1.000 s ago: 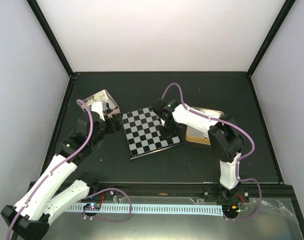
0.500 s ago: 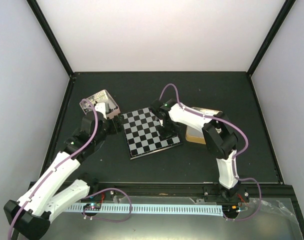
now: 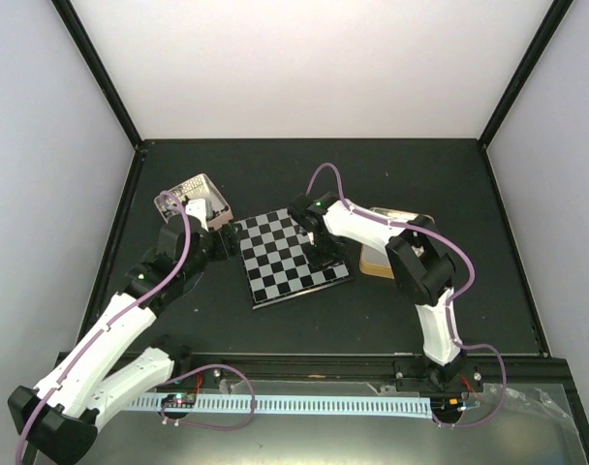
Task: Set up the chess pieces on the board
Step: Place the chess piece on the chessboard, then move the chess piece to the storage box.
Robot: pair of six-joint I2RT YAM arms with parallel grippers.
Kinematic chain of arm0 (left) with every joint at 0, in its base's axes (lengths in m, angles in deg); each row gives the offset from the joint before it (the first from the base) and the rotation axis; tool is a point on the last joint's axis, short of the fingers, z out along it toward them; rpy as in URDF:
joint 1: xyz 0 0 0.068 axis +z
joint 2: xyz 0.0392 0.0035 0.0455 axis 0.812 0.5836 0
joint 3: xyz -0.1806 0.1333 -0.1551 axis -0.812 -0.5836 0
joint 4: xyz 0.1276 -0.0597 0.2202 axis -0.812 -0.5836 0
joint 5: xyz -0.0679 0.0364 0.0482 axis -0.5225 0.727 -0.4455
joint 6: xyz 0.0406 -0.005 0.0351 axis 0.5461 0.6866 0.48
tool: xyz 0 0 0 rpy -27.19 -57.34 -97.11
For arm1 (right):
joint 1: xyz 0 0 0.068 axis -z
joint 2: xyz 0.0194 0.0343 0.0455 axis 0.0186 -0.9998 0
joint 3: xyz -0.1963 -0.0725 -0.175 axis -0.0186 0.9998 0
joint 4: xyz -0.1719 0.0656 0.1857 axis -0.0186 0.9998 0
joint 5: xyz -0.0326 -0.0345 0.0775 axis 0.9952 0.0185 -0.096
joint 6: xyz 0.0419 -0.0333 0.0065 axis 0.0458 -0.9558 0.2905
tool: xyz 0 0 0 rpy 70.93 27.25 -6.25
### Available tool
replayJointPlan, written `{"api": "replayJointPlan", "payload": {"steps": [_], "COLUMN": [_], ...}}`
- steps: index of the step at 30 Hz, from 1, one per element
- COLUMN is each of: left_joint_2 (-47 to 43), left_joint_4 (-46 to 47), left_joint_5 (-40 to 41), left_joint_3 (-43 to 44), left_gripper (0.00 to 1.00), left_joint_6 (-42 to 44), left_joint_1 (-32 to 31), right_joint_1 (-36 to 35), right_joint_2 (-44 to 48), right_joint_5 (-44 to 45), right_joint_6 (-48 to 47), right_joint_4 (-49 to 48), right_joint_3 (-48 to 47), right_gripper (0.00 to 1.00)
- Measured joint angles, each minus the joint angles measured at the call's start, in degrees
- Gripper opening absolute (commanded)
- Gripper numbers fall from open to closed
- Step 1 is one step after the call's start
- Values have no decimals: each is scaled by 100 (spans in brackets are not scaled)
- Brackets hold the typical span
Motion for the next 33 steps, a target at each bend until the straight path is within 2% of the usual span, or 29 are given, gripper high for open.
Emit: {"api": "replayJointPlan", "payload": {"steps": [10, 18, 22, 25, 28, 33], "left_joint_2": [0, 0, 2, 15, 90, 229], "left_joint_4": [2, 61, 190, 291, 393, 503], "left_joint_5": [-72, -280, -570, -772, -944, -1134], "left_joint_3": [0, 0, 0, 0, 0, 0], "left_gripper": [78, 79, 78, 78, 78, 78], "left_joint_6": [0, 26, 109, 142, 153, 155], "left_joint_1": [0, 0, 0, 0, 0, 0], "right_joint_1": [0, 81, 479, 1093, 1661, 2039], "right_joint_2": [205, 1469, 2319, 2730, 2756, 2328], "right_joint_5": [31, 396, 671, 730, 723, 621], "right_joint_6": [184, 621, 957, 1180, 1298, 1316], "right_joint_4": [-223, -887, -1233, -1550, -1788, -2135], "right_joint_3": [4, 496, 1154, 1805, 2247, 2378], "right_gripper": [25, 28, 31, 31, 31, 27]}}
